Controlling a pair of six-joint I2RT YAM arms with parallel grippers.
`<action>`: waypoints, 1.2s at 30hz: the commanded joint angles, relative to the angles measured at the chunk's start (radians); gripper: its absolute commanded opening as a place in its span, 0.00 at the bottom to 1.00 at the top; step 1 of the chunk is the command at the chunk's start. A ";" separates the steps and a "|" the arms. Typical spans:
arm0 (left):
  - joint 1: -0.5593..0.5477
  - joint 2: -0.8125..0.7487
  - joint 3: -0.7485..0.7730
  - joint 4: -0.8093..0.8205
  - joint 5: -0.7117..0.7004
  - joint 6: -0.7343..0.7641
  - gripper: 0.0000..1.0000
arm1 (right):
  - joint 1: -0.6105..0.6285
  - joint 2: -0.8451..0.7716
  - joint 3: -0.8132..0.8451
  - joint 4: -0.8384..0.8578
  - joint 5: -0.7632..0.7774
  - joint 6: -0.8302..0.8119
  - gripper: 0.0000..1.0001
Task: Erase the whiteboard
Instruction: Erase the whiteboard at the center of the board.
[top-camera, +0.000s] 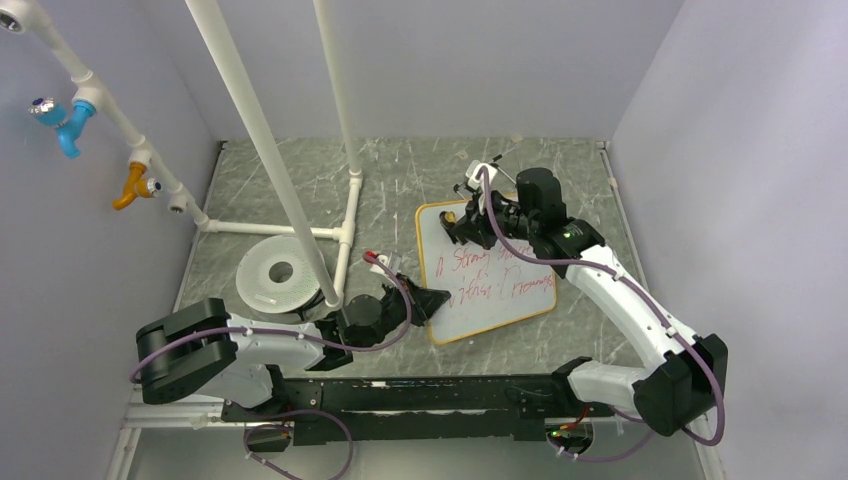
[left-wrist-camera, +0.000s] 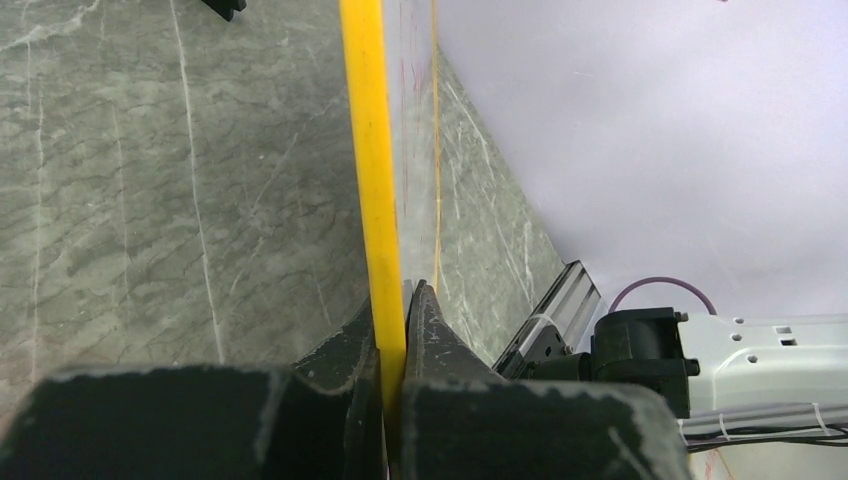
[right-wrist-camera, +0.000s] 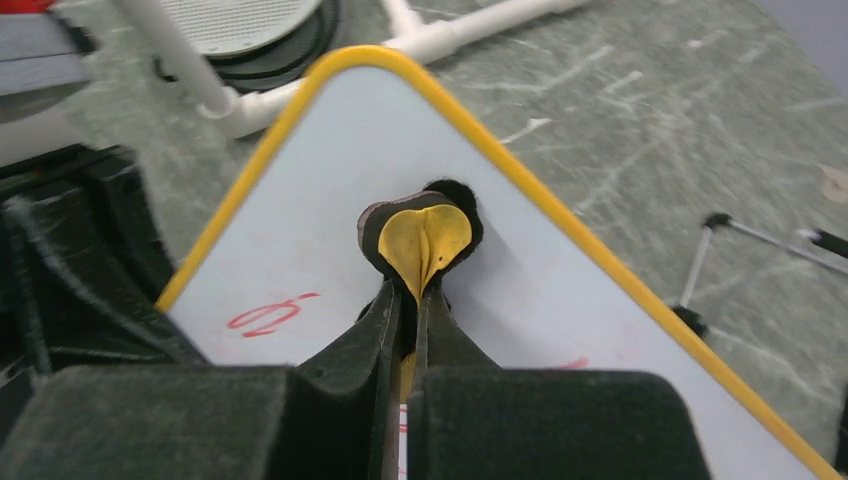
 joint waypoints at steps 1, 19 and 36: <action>-0.020 0.006 -0.024 -0.218 0.030 0.256 0.00 | -0.053 -0.006 -0.011 0.072 0.262 0.068 0.00; -0.020 -0.028 -0.081 -0.169 0.012 0.250 0.00 | -0.093 -0.003 -0.044 -0.008 -0.010 -0.072 0.00; -0.018 -0.005 -0.083 -0.131 0.031 0.258 0.00 | -0.105 0.009 -0.035 -0.146 -0.352 -0.229 0.00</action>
